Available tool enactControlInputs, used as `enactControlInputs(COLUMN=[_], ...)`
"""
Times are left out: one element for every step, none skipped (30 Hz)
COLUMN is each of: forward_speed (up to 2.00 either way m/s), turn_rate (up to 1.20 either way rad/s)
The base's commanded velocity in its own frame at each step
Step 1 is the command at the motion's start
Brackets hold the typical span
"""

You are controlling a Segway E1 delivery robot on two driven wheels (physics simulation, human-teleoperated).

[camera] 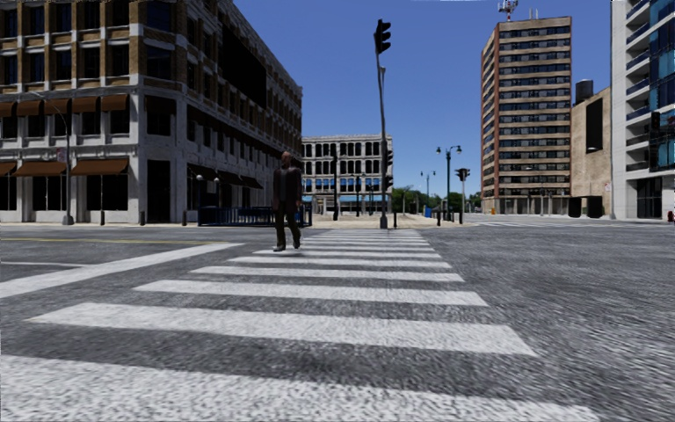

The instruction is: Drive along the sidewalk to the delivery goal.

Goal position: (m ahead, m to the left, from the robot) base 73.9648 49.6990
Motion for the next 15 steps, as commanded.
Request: enactControlInputs(forward_speed=[2.00, 2.00, 2.00, 2.00, 2.00, 2.00, 2.00, 2.00, 2.00, 2.00, 2.00, 2.00, 2.00, 2.00, 2.00], turn_rate=[-0.11, -0.10, -0.10, -0.10, -0.10, -0.10, -0.10, -0.10, -0.33, -0.45, -0.48, -0.48, -0.49, -0.44, -0.19])
